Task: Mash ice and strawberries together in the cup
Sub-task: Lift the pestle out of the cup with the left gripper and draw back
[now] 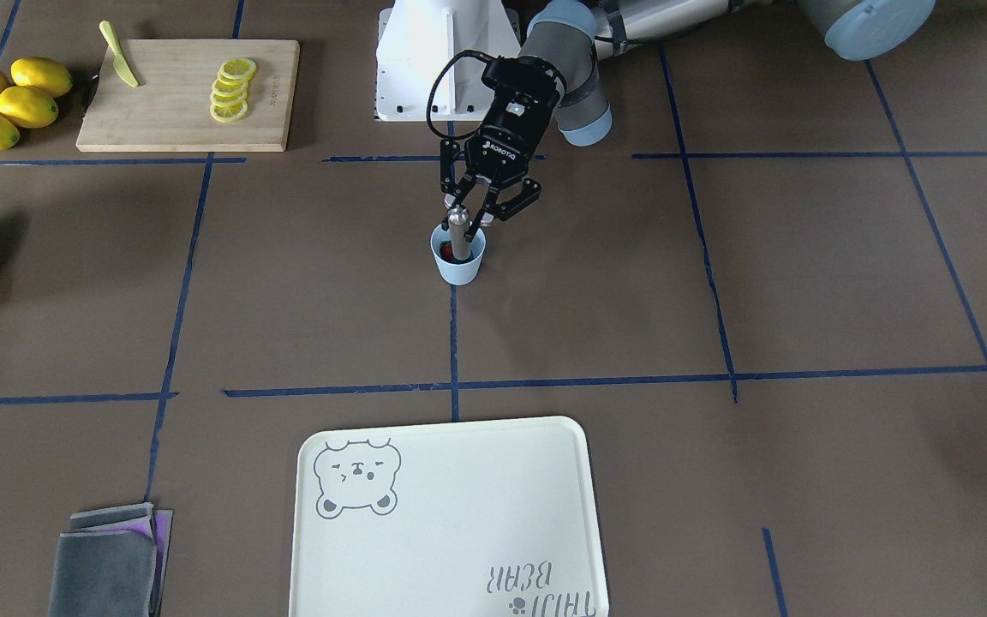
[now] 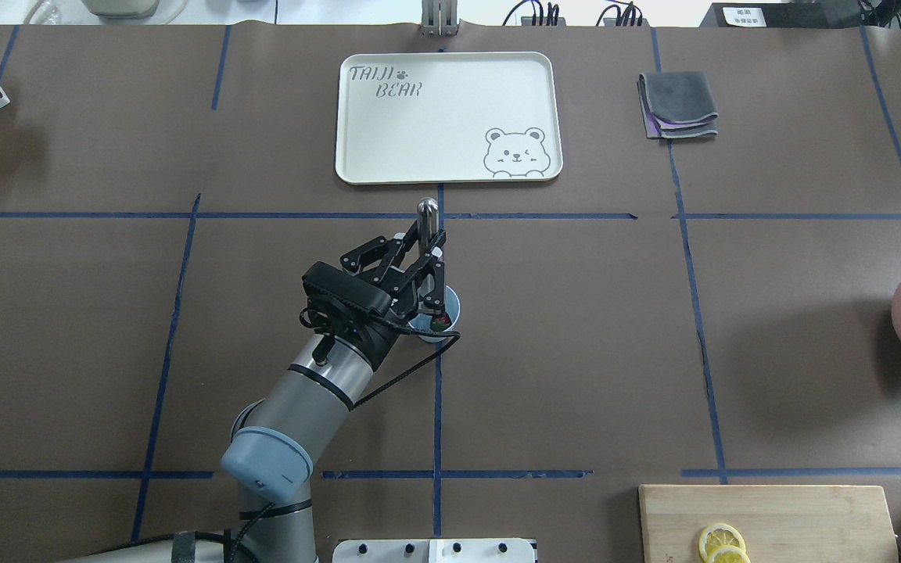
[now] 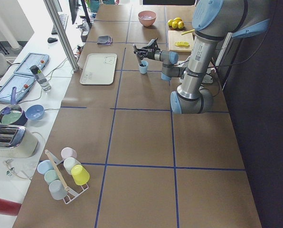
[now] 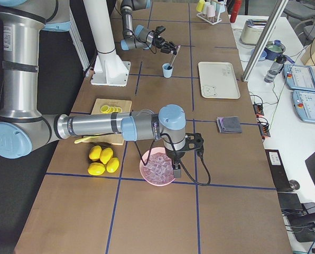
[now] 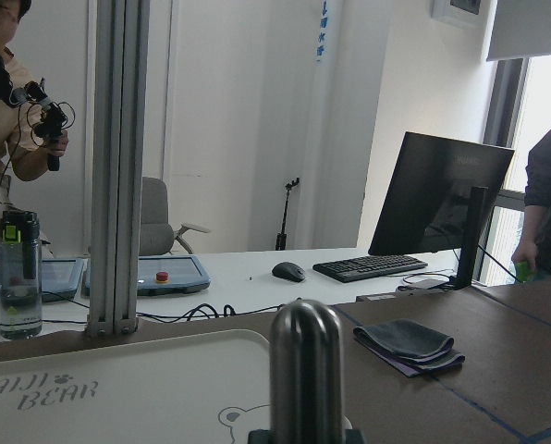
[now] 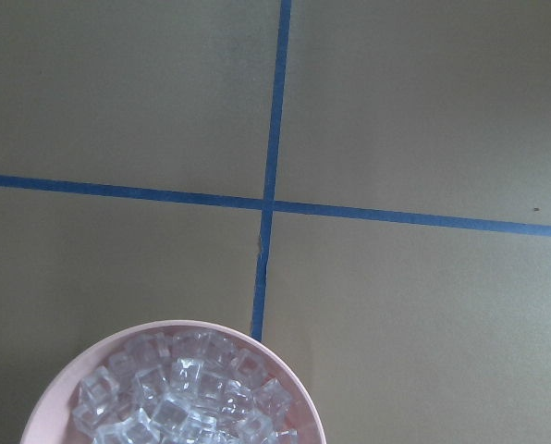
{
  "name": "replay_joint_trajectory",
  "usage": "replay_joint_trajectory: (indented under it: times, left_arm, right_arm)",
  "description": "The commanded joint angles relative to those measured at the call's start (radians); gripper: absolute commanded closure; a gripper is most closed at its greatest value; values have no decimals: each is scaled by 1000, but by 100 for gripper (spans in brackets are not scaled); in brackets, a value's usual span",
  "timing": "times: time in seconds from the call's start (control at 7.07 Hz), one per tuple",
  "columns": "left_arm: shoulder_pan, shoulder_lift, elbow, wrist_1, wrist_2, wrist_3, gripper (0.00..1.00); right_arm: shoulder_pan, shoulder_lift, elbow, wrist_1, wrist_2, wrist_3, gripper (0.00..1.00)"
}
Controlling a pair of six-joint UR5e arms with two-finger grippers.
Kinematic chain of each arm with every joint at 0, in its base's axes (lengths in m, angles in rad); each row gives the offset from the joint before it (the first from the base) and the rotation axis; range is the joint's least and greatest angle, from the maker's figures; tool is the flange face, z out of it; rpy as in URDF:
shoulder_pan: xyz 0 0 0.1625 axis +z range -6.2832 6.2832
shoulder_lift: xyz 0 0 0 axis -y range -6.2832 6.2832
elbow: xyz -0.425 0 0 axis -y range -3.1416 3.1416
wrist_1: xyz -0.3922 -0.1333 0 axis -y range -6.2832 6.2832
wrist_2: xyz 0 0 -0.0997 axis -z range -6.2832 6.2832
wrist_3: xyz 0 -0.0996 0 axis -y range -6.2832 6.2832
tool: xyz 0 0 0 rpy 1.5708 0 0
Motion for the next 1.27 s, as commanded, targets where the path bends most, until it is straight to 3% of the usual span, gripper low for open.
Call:
replay_joint_trajectory:
  times: [0.0,0.42,0.71,0.99,1.13]
  left_arm:
    - [-9,2,-59,7,-3,9,100]
    - [-49,22,-191,44,-12,12,100]
    - [-113,25,-213,58,-67,-39,100]
    - [-257,101,-212,124,-243,-246,100]
    - [-352,140,-212,165,-378,-344,100]
  right_arm:
    - [0,0,-1,2,1,1,0]
    - [0,-3,-1,3,1,0,0]
    - [0,-2,-26,5,4,0,0]
    - [0,-3,-27,5,4,0,0]
    - [0,-2,-25,5,5,1,0]
